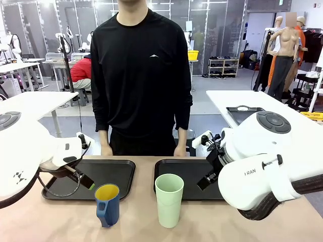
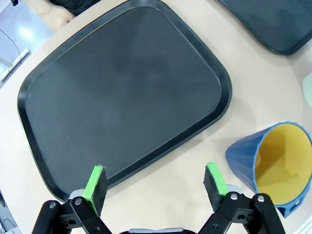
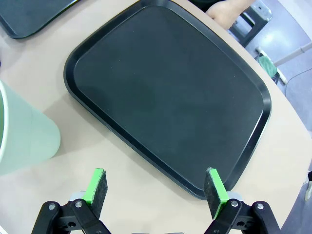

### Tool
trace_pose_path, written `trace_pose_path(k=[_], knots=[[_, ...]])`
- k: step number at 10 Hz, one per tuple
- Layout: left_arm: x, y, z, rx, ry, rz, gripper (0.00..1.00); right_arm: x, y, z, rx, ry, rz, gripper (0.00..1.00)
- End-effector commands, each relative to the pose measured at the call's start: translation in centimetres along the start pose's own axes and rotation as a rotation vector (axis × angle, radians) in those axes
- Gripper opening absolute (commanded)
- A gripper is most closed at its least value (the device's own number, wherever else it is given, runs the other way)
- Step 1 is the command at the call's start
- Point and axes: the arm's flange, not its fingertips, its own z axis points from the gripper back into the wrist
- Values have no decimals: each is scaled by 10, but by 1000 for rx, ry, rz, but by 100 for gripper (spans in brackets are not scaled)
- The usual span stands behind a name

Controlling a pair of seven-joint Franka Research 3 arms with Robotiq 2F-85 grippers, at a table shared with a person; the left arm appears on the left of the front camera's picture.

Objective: Sort and store the cups by type.
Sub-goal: Pick up the Reusable plastic cup.

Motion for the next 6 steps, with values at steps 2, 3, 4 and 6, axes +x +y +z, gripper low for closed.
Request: trace_pose_path(k=[2,3,4,6], knots=[[0,0,0,0,0,1,100,0,0,0,1,0,-3,100],[0,0,0,0,0,1,100,0,0,0,1,0,-3,100],[0,0,0,0,0,1,100,0,0,0,1,0,-3,100],[0,0,0,0,0,1,100,0,0,0,1,0,-3,100]])
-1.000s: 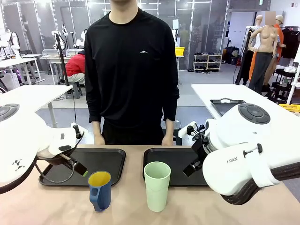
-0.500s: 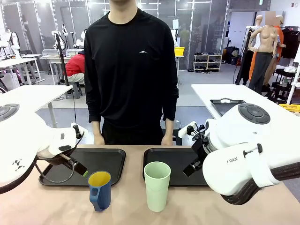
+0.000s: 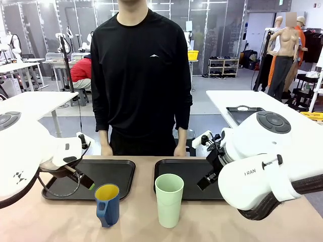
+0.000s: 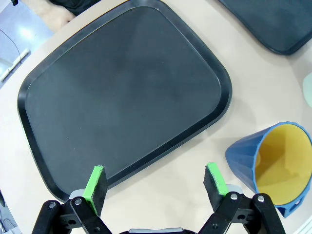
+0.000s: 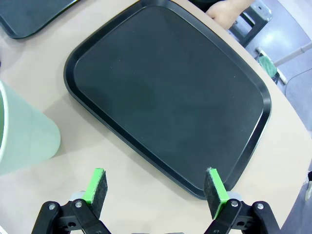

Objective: Sort and store the cups by type.
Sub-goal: Pick up the Reusable plastic cup.

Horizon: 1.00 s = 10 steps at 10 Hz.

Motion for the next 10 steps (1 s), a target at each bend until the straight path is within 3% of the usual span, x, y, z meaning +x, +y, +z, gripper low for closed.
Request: trace_pose_path(k=[1,3,5,10], knots=[[0,0,0,0,0,1,100,0,0,0,1,0,-3,100],[3,-1,3,18,0,-9,100,4,3,0,-14,10,3,100],[12,-1,24,82,-33,-19,100,15,7,27,-101,8,12,100],[51,-30,125,146,-218,-62,100,57,21,144,-343,-80,-5,100]])
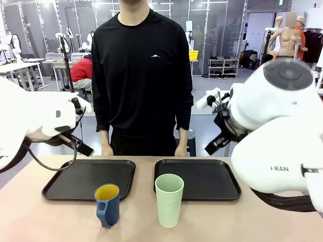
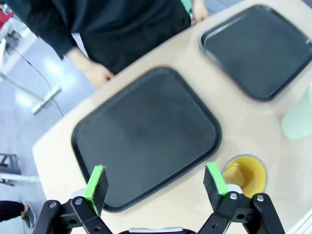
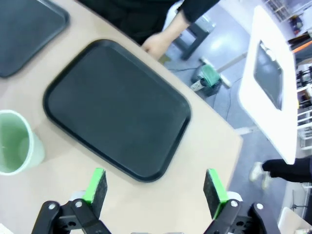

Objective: Sort and store the cups by type.
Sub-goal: Pick up the Reusable plastic cup.

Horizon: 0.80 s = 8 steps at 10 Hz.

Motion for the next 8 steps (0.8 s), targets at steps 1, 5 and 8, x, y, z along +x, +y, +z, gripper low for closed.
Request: trace_pose_path(k=[1,5,8], knots=[[6,-14,19,24,-26,-7,100,9,9,18,-64,1,0,100],[6,-22,31,14,-51,-58,100,7,8,30,-91,-45,45,100],[-7,26,21,83,-29,54,100,-9,-36,9,-100,-26,-17,100]])
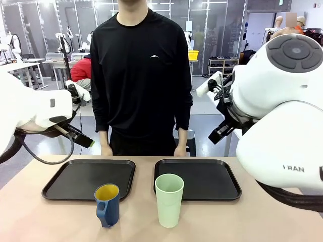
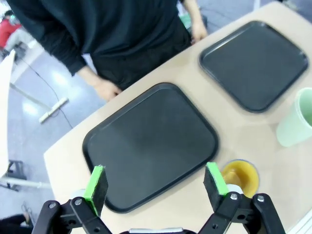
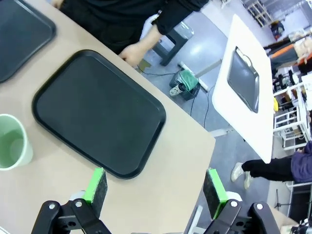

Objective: Sort and store the cups by type.
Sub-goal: Pick up the Reusable plastic cup.

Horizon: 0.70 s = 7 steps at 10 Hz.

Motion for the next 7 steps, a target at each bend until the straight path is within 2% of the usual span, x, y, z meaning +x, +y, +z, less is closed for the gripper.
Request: trace_pose_path(k=[1,3,6,7], knots=[[-27,35,-12,58,31,98,100,-26,-32,-30,-70,26,-78,100],[-63,76,-36,91,74,202,100,-53,-66,-74,-137,102,-120,100],[-113,118,-76,146,193,302,100,-89,-90,-132,-87,194,-196,100],[-124,127,-87,131,207,324,100,-98,-93,-145,-75,207,-203,100]])
